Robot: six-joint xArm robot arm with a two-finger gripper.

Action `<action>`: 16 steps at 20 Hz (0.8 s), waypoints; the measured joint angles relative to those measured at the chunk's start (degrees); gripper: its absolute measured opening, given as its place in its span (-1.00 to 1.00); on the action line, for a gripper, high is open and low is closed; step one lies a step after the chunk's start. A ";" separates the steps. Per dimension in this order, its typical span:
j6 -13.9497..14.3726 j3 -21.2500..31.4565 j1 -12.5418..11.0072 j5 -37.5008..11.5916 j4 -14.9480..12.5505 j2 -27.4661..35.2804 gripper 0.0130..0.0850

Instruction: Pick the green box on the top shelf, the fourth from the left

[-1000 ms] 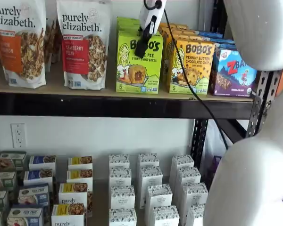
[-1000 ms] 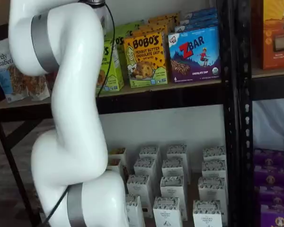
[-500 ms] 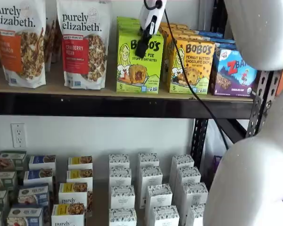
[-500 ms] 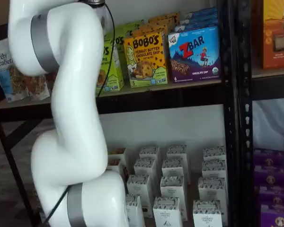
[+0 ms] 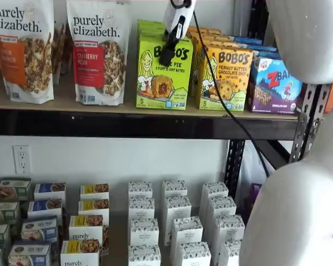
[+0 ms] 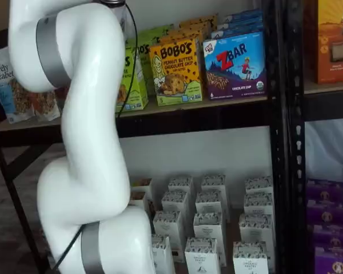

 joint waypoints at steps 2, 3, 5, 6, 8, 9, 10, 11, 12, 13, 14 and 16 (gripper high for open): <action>0.07 -0.11 0.04 0.45 -0.17 -0.05 -0.44; 0.07 -0.13 0.03 0.60 -0.18 -0.11 -0.44; 0.07 -0.28 -0.03 0.98 -0.23 -0.17 -0.44; 0.10 -0.45 -0.04 1.29 -0.33 -0.18 -0.44; 0.14 -0.95 -0.13 2.14 -0.21 -0.20 -0.44; 0.20 -1.16 -0.14 2.54 -0.21 -0.22 -0.44; 0.29 -1.41 -0.12 3.06 -0.33 -0.27 -0.44; 0.38 -1.48 -0.04 3.36 -0.54 -0.40 -0.44; 0.48 -1.50 0.04 3.75 -0.78 -0.61 -0.44; 0.57 -1.44 0.11 4.00 -1.02 -0.82 -0.44; 0.65 -1.26 0.19 4.22 -1.28 -1.10 -0.44; 0.73 -0.78 0.24 4.74 -1.53 -1.85 -0.44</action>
